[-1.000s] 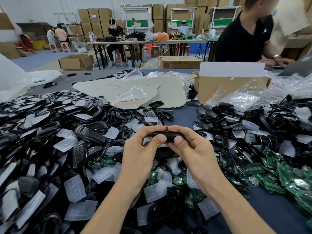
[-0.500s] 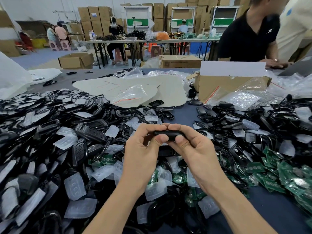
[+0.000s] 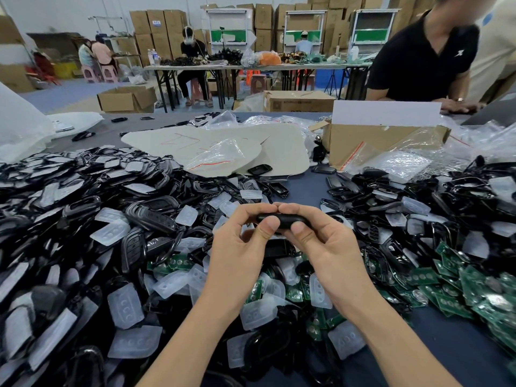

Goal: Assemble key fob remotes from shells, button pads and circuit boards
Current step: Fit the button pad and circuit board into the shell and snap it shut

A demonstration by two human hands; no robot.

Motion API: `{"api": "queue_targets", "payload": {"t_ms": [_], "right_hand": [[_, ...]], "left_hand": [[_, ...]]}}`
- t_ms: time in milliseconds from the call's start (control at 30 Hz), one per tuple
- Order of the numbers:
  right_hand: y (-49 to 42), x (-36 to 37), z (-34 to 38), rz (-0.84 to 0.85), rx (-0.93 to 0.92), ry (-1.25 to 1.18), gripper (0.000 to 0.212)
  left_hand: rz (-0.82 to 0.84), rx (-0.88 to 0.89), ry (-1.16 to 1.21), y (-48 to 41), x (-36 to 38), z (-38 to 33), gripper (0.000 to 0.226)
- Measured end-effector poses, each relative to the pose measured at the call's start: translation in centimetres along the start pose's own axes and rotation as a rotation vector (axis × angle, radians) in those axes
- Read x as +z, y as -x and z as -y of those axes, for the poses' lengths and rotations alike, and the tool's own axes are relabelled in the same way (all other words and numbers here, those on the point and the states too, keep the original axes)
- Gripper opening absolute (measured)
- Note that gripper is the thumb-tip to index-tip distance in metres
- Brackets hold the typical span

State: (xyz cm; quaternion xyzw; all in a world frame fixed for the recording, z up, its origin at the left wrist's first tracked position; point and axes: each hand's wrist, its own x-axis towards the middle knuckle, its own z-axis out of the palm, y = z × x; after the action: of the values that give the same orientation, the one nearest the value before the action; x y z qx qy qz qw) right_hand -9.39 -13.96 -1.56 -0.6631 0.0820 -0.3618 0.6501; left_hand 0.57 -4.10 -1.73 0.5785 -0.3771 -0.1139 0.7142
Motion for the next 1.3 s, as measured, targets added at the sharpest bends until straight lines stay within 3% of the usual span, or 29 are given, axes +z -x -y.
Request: {"api": "queue_targets", "payload": {"t_ms": [167,400,567,733,1000,1167,1233,1300], "right_hand": [[0.0,-0.2,-0.2,0.007,0.002,0.036,0.040],[0.2,0.2,-0.2,-0.020,-0.009,0.002,0.016],[0.3,0.4,0.0,-0.014,-0.008,-0.007,0.019],[0.3,0.4,0.0,-0.029,-0.015,0.011,0.020],[0.0,-0.3,-0.7,-0.039,-0.058,0.119,0.027],[-0.3,-0.7,-1.3,0.080,-0.104,0.344,0.048],[-0.4,-0.7,-1.3,0.051,-0.132,0.401,0.040],[-0.3,-0.8,-1.4,-0.008,-0.145,0.400,0.034]], "left_hand": [[0.051,0.049,-0.076,0.0,-0.2,0.0,0.017],[-0.024,0.129,-0.186,0.1,0.0,0.2,0.026],[-0.049,0.153,-0.247,0.1,0.1,0.1,0.036],[-0.079,0.173,-0.264,0.0,0.1,0.3,0.030],[-0.045,-0.066,-0.063,-0.2,0.0,0.5,0.011],[0.019,-0.382,0.406,-0.8,-0.4,0.5,0.017],[0.046,-0.399,0.389,-0.8,-0.3,0.5,0.017],[0.041,-0.257,0.138,-0.4,-0.1,0.7,0.022]]}}
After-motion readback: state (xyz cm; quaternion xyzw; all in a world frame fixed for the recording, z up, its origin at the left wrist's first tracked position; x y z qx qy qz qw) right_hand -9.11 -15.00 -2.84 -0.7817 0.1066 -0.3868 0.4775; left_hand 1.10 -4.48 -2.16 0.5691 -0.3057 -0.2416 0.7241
